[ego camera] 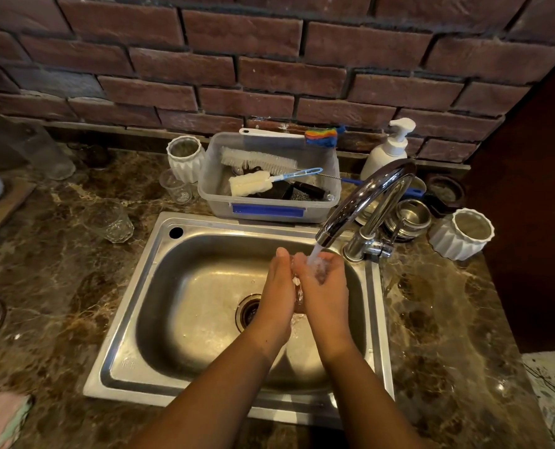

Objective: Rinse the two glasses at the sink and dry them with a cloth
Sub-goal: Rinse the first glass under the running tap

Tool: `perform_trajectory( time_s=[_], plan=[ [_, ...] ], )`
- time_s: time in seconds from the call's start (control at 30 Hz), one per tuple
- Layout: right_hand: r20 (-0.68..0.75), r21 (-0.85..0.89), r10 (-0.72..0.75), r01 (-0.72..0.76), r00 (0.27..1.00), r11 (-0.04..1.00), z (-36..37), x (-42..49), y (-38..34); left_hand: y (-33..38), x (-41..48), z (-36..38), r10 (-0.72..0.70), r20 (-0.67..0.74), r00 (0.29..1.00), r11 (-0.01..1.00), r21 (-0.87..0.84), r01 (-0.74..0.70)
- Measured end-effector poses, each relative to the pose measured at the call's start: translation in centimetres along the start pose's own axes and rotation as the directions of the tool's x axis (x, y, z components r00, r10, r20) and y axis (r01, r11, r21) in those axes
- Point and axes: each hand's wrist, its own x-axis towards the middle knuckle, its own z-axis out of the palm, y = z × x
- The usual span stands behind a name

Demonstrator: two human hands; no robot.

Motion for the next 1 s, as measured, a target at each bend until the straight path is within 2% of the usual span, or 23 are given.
perform_trajectory(
  time_s=[0.17,0.27,0.37,0.53,0.6,0.7,0.77,0.87,0.93,1.0],
  plan=[
    [0.077,0.059,0.029,-0.034,0.997,0.998,-0.5,0.9,1.0,0.8,-0.3,-0.8,-0.119,0.041,0.992,0.983,-0.133,0.123],
    [0.089,0.019,0.061,-0.063,0.994,0.998,-0.3,0.9,1.7,1.2,0.0,-0.9,-0.163,-0.001,0.987,0.982,-0.099,0.163],
    [0.044,0.051,0.061,-0.064,0.997,0.997,0.1,0.7,2.3,0.7,-0.4,-0.4,-0.103,-0.077,0.992,0.995,-0.004,0.103],
    [-0.047,0.040,0.021,-0.019,0.999,0.999,-0.1,0.6,1.9,0.8,-1.3,0.4,0.016,-0.032,0.999,0.981,0.195,-0.010],
    [-0.050,0.077,0.067,-0.063,0.997,0.995,-0.5,1.2,1.6,0.9,-1.5,0.2,0.066,0.041,0.997,0.972,0.221,-0.073],
    [-0.023,0.253,0.249,-0.235,0.968,0.938,-0.9,2.0,0.3,0.3,-1.6,-0.6,0.195,0.172,0.966,0.924,0.299,-0.240],
    [0.041,0.335,0.348,-0.341,0.937,0.878,-1.2,2.2,-0.1,0.0,-1.7,-1.2,0.216,0.226,0.950,0.922,0.272,-0.274],
    [0.101,0.360,0.419,-0.426,0.902,0.830,-1.1,2.1,-0.1,0.0,-1.9,-1.8,0.209,0.262,0.942,0.955,0.154,-0.255],
    [0.113,0.359,0.408,-0.420,0.906,0.833,-0.9,2.1,0.3,0.0,-1.9,-1.9,0.206,0.246,0.947,0.961,0.132,-0.243],
    [0.120,0.368,0.393,-0.408,0.912,0.835,-0.7,1.8,0.6,0.1,-1.9,-1.7,0.193,0.170,0.966,0.963,0.153,-0.219]
  ],
)
